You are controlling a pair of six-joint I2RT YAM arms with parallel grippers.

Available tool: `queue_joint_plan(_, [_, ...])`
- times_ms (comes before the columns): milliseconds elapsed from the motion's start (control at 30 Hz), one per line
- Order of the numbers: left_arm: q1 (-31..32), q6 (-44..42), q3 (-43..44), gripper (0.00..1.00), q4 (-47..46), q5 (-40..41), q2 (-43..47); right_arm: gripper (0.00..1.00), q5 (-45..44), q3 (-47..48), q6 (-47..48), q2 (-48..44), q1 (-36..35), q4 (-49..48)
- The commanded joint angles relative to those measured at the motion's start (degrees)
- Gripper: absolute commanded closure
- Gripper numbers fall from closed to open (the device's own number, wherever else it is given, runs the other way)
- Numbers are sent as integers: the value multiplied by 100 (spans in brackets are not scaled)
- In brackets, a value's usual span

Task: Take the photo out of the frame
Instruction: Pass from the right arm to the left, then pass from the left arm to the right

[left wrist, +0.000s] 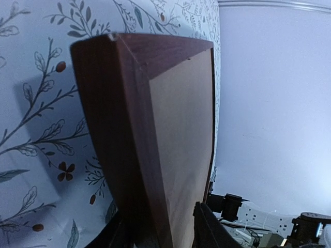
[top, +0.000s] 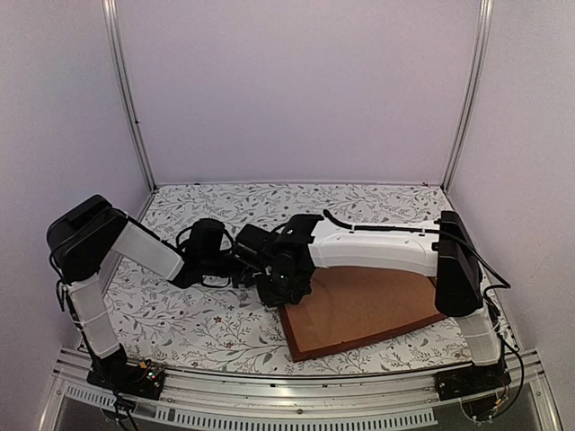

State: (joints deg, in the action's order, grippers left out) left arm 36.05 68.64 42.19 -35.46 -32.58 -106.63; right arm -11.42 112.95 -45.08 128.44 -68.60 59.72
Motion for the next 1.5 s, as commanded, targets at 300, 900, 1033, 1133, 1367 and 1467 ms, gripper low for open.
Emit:
queue_joint_plan(300, [95,316,161,84,-428,-152,-164,96,-146,-175,95,-753,7,-435])
queue_joint_plan(900, [-410,210,666,100,823,-1045,320,25,-1397,-1999,1718,-2422,-319,-1978])
queue_joint_plan(1033, [-647,-128,969,100,1619,-1236,512,17,-1926,-2960,2252,-3167,-468,-2534])
queue_joint_plan(1133, [-797,-165,1116,100,1885,-1420,561,11,-2147,-3678,2683,-3602,-556,-3071])
queue_joint_plan(1367, [-1052,-220,1431,100,2429,-1741,634,3,-2824,-4611,3614,-4310,-1077,-3961])
queue_joint_plan(1467, [-1232,-140,1479,100,2468,-1944,638,2,-3032,-4842,3863,-4459,-1300,-4137])
